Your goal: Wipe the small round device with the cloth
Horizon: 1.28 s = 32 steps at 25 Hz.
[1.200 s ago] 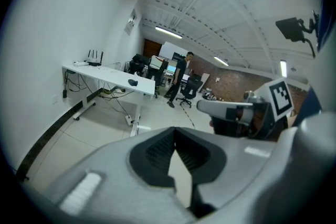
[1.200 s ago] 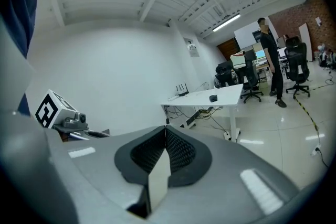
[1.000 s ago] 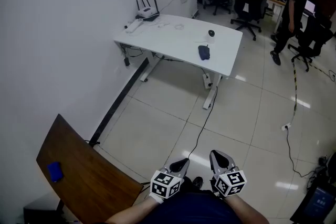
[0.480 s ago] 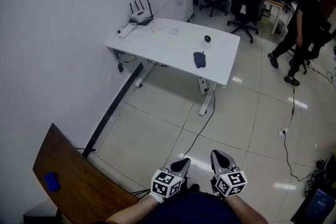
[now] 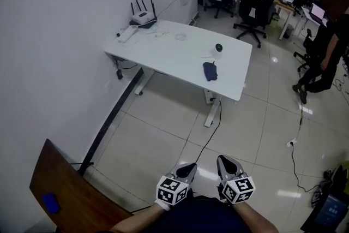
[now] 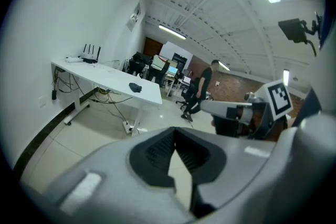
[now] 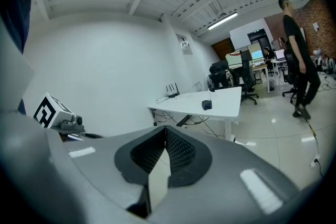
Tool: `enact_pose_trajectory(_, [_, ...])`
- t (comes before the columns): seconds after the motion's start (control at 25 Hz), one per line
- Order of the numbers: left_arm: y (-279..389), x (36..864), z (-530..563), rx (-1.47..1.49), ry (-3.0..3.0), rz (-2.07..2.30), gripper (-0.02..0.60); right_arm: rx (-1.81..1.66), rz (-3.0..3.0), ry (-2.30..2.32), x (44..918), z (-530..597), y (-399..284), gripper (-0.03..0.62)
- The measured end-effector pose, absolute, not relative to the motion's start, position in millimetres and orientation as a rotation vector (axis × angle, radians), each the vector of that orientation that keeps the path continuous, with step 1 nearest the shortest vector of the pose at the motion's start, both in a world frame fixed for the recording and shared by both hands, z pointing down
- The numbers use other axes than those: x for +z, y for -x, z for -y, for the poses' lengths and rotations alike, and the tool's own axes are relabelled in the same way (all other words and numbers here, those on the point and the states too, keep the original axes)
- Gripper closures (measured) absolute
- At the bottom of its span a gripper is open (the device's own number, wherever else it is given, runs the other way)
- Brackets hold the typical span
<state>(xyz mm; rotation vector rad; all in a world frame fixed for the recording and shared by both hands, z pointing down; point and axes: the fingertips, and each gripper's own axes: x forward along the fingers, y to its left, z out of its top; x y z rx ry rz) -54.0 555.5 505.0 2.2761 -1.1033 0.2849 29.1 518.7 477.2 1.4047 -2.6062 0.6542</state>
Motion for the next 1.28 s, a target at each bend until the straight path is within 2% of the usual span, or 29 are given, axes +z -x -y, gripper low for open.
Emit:
enact_pose_trajectory(0.4, [83.8,520.1,-509.2,0.262,-2.238,1.069,0.580,0.678,2.540,-1.411,492.1,-476.5,0.7,0.582])
enact_pose_trajectory(0.88, [76.7,519.3,-416.7,0.279,-2.241,1.118,0.580,0.708,2.588,-1.353,498.1,-385.9,0.8,0.582])
enact_pose_trajectory(1.28, [2.7,501.6,-323.6,0.295,-2.338,1.084,0.580,0.692,2.603,-1.421,485.7,-296.6,-67.5,0.583])
